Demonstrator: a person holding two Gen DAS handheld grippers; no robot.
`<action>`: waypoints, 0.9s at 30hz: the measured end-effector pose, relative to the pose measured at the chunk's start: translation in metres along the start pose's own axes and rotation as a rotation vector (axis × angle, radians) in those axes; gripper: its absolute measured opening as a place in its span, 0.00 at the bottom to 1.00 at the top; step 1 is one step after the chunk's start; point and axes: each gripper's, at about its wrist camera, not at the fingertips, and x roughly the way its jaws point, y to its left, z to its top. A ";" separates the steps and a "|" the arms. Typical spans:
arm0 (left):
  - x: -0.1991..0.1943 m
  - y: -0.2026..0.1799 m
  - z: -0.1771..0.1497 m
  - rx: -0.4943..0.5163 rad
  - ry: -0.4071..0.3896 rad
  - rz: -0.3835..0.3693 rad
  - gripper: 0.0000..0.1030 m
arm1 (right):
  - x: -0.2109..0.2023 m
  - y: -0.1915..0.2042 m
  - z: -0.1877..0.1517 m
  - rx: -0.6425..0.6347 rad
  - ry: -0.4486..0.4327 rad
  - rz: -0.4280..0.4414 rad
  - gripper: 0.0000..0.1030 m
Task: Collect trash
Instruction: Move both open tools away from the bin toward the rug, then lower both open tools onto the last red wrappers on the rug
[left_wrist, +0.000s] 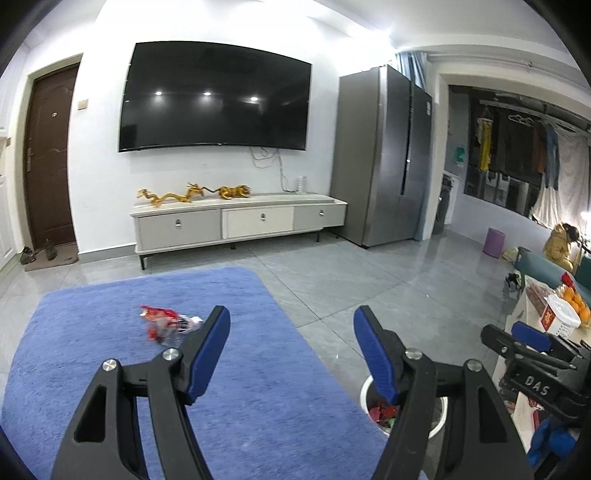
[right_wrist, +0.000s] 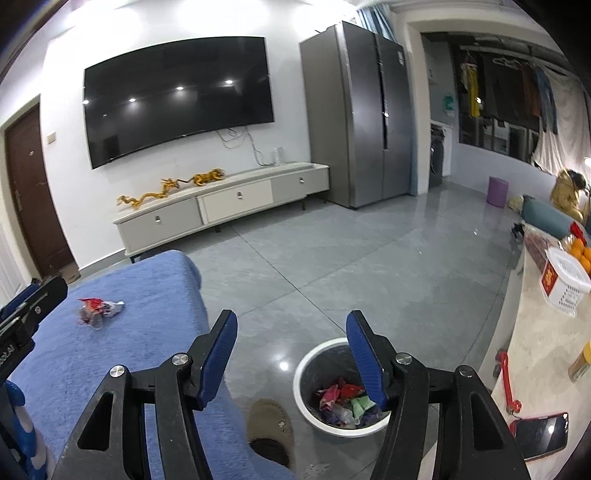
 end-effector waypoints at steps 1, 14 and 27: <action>-0.003 0.006 0.000 -0.010 -0.003 0.007 0.66 | -0.003 0.003 0.002 -0.006 -0.005 0.004 0.57; -0.016 0.110 -0.013 -0.095 -0.004 0.154 0.66 | -0.019 0.055 0.018 -0.080 -0.056 0.074 0.60; 0.064 0.204 -0.046 -0.132 0.176 0.136 0.66 | 0.081 0.125 0.030 -0.155 0.056 0.266 0.60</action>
